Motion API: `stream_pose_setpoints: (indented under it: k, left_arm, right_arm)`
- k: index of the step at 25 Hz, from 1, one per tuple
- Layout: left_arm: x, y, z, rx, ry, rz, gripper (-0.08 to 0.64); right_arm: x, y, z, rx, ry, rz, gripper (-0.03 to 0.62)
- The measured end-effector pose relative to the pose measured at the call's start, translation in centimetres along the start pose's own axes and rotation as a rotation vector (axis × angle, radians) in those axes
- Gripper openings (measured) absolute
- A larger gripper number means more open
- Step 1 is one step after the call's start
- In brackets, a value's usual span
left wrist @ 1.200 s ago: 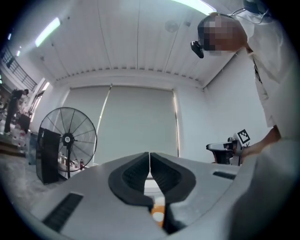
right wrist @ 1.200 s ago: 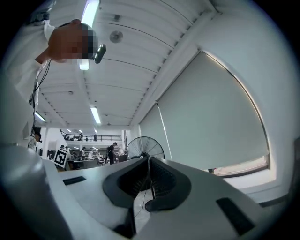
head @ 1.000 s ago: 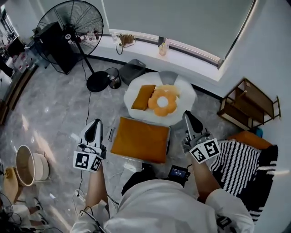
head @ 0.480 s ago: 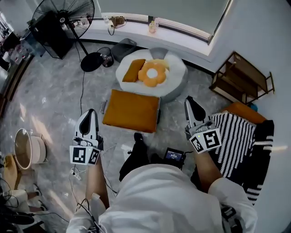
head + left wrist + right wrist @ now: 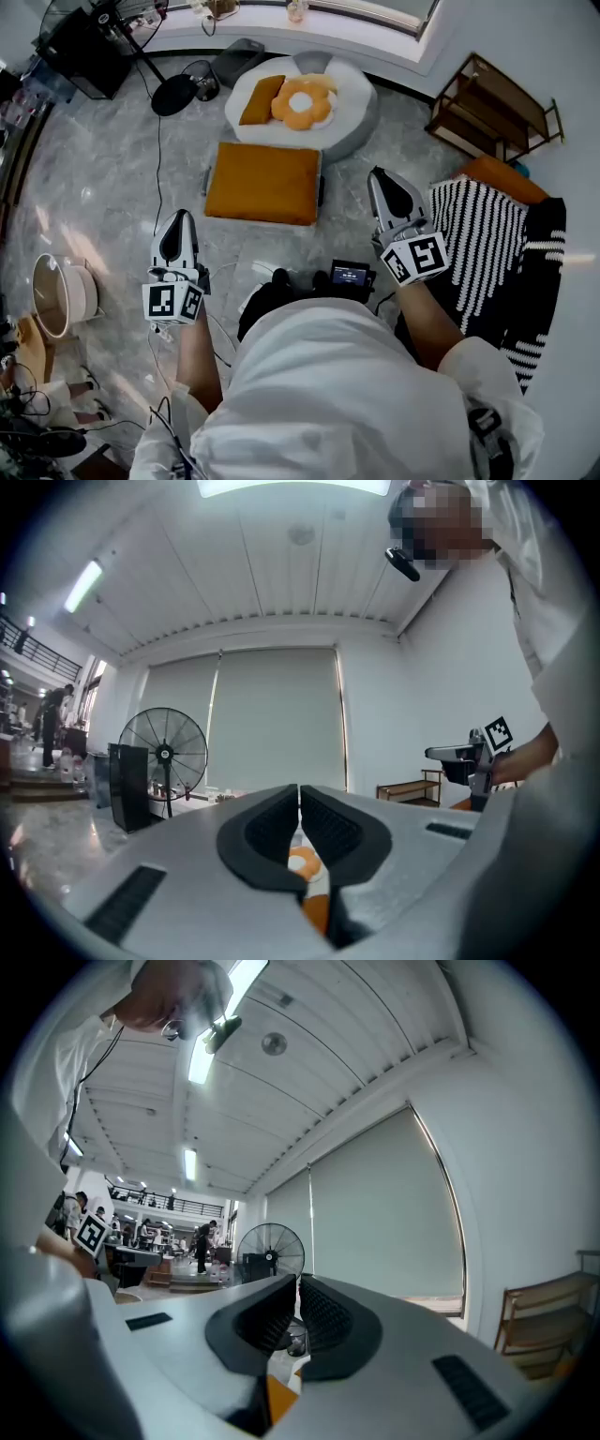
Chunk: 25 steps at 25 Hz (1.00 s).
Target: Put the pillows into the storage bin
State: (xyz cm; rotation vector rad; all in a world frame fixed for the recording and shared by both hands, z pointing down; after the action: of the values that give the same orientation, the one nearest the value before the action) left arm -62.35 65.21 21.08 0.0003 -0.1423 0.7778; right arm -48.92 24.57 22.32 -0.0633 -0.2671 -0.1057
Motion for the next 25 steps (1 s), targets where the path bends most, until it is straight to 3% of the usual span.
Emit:
stream_pose_setpoints:
  k: [9,17,25]
  left_arm:
    - [-1.2,2.8,1.4,-0.001,0.033,0.063,0.015]
    - [-2.1,3.2,1.8,0.007,0.02,0.032,0.014]
    - [-2.7,4.1,1.9,0.053,0.017,0.061,0.014]
  right_arm:
    - [-2.1,2.7,3.0,-0.023,0.043,0.033,0.035]
    - [-1.7,3.0,4.0,-0.007,0.069,0.072,0.035]
    - [-2.1,3.2,4.4,-0.013,0.087,0.105,0.035]
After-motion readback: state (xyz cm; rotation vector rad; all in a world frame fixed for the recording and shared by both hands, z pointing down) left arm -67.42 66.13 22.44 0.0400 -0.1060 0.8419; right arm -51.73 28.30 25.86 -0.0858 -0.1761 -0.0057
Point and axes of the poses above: the fingertips, and each gripper's own axes: x backward along the fingers, y to its left, z out of its underside, the point moved 10 cm from there along x, backward along the fingers, and after that the axes turned 10 degrees about -y, right-handed, at the moved point
